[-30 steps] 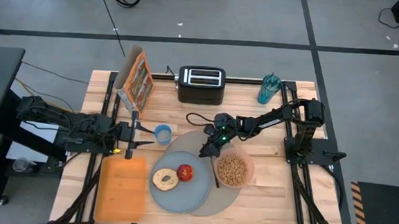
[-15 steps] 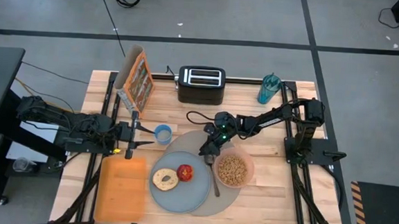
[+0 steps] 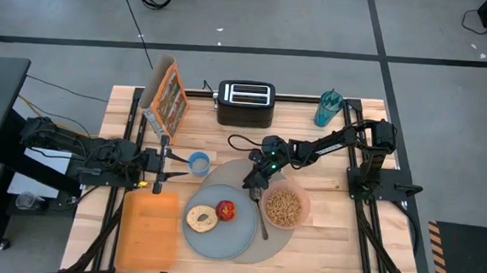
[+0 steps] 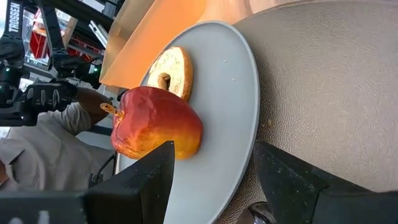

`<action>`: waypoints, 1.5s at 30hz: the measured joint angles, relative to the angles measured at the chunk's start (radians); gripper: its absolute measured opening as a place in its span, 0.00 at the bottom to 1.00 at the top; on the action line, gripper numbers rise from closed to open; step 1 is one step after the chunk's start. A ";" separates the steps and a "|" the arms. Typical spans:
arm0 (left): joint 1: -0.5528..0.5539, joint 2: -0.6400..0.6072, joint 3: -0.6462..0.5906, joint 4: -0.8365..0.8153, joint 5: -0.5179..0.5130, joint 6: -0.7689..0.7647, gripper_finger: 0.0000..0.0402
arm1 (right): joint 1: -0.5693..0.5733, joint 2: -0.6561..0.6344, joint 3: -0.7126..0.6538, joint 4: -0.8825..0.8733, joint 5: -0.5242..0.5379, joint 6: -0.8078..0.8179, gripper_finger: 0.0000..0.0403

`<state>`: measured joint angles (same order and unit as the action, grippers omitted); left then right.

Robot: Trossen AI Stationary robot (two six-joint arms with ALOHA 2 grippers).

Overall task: Arrange a breakfast setting
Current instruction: Return to Home Position

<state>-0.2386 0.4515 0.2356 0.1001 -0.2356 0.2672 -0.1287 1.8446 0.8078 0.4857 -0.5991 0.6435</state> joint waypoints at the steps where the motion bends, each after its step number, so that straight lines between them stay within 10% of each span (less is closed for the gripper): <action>1: 0.000 0.000 0.000 0.000 0.000 0.000 0.41 | -0.001 0.000 0.000 0.001 0.000 -0.003 0.57; 16: 0.000 -0.027 0.000 -0.002 0.000 -0.047 0.41 | -0.066 -0.217 0.000 -0.180 0.105 -0.225 0.57; 45: 0.000 -0.447 -0.119 -0.023 -0.057 -0.089 0.41 | -0.077 -0.872 -0.051 -0.575 0.575 -0.524 0.57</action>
<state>-0.2386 0.0047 0.1162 0.0775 -0.2930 0.1779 -0.2062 0.9724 0.7568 -0.0897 -0.0241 0.1197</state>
